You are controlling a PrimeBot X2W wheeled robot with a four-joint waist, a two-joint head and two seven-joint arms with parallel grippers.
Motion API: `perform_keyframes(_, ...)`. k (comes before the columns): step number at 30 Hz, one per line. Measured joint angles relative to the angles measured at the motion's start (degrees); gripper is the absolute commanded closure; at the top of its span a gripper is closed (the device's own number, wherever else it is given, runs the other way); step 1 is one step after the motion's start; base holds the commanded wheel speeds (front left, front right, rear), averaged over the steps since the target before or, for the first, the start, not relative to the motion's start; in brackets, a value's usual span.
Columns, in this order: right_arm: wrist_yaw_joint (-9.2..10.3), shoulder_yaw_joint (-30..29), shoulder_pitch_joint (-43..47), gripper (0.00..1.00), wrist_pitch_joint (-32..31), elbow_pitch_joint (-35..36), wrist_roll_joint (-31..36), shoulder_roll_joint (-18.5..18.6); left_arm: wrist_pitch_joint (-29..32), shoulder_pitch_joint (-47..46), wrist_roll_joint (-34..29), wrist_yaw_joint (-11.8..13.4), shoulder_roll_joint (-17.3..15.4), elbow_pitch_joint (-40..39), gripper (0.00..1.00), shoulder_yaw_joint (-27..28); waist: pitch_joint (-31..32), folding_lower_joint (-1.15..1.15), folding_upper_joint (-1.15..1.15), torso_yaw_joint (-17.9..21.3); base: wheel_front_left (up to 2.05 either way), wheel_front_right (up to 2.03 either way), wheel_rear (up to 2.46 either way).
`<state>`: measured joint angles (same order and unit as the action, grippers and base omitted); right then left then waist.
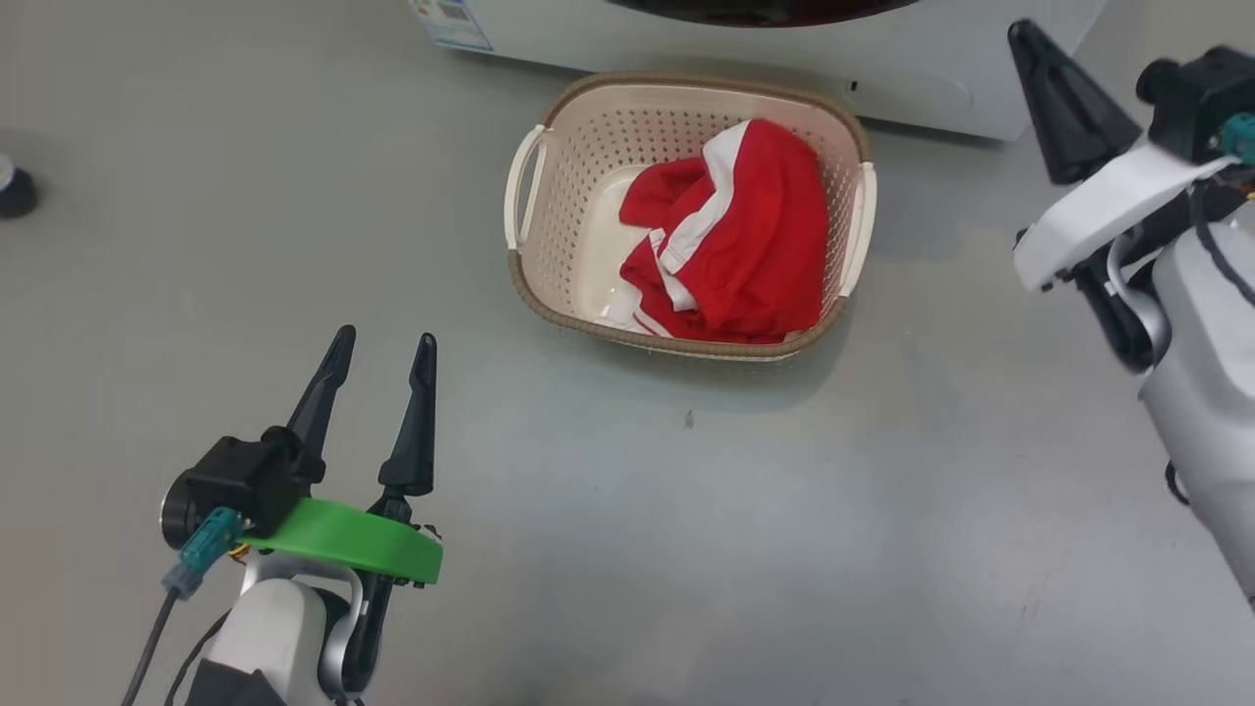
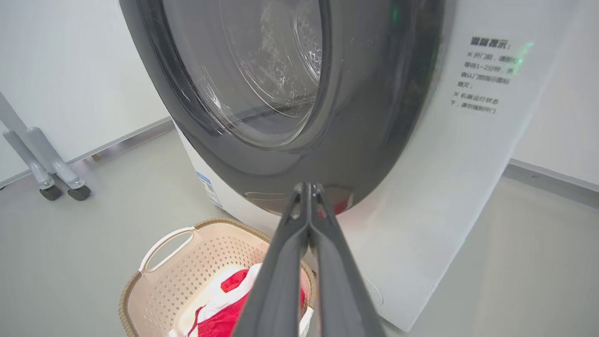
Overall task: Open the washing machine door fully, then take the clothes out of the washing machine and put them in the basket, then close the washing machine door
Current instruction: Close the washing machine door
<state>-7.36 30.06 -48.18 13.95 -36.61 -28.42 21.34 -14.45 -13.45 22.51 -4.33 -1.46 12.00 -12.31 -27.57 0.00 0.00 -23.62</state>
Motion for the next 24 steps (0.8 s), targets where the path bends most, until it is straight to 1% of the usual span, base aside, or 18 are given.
perform_keyframes(1,0.0,-0.27,1.17,1.0,0.01,-0.03,-0.46,-0.49,0.01,0.04,-0.55,0.0,0.01,0.1,0.0,0.4,0.5,0.0,0.0,0.51,0.0,0.0,0.0)
perform_keyframes(2,0.0,-0.62,2.37,0.93,0.03,-0.09,-0.9,-0.98,0.0,0.09,-0.91,0.0,0.0,0.2,0.0,0.8,0.99,0.0,0.0,1.04,0.0,0.0,0.0)
perform_keyframes(3,0.0,-0.82,3.61,0.64,0.08,-0.15,-1.27,-1.4,0.01,0.2,-1.09,0.0,0.0,0.22,0.0,1.19,1.51,0.0,0.0,1.61,0.0,0.0,0.0)
perform_keyframes(4,0.0,-1.02,4.83,0.2,0.21,-0.16,-1.48,-1.75,0.0,0.31,-1.48,0.0,0.0,0.26,0.0,1.52,2.01,0.0,0.0,2.16,0.0,0.0,0.0)
perform_keyframes(5,0.01,-1.14,5.94,0.0,0.41,-0.19,-1.59,-1.99,0.0,0.49,-2.05,0.0,0.0,0.37,0.0,1.91,2.51,0.0,0.0,2.74,0.0,0.0,0.0)
perform_keyframes(6,0.12,-1.78,7.06,0.0,0.49,-0.2,-2.11,-2.34,0.0,0.68,-2.74,0.0,-0.01,0.56,0.0,2.24,3.04,0.0,0.0,3.33,0.0,0.0,0.0)
perform_keyframes(9,1.62,-3.59,9.73,0.0,0.49,0.22,-2.93,-2.99,0.01,1.27,-4.01,-0.01,-0.02,0.86,0.0,3.01,4.62,0.0,0.0,5.09,0.0,0.0,0.0)
perform_keyframes(15,3.04,-8.08,14.64,0.0,0.49,5.36,-3.76,-4.8,0.01,2.71,-4.56,-0.02,-0.03,1.26,0.0,4.52,7.79,0.0,0.0,8.64,0.0,0.0,0.0)
perform_keyframes(19,4.57,-10.58,18.57,0.0,0.49,8.06,-3.65,-5.75,0.01,3.74,-5.04,-0.02,-0.05,1.54,0.0,5.79,9.88,0.0,0.0,10.86,0.0,0.0,0.0)
perform_keyframes(24,5.99,-14.0,22.93,0.0,0.49,11.18,-3.14,-6.9,0.01,5.31,-6.21,-0.02,-0.08,1.99,0.0,7.57,12.55,0.0,0.0,13.29,0.0,0.0,0.0)
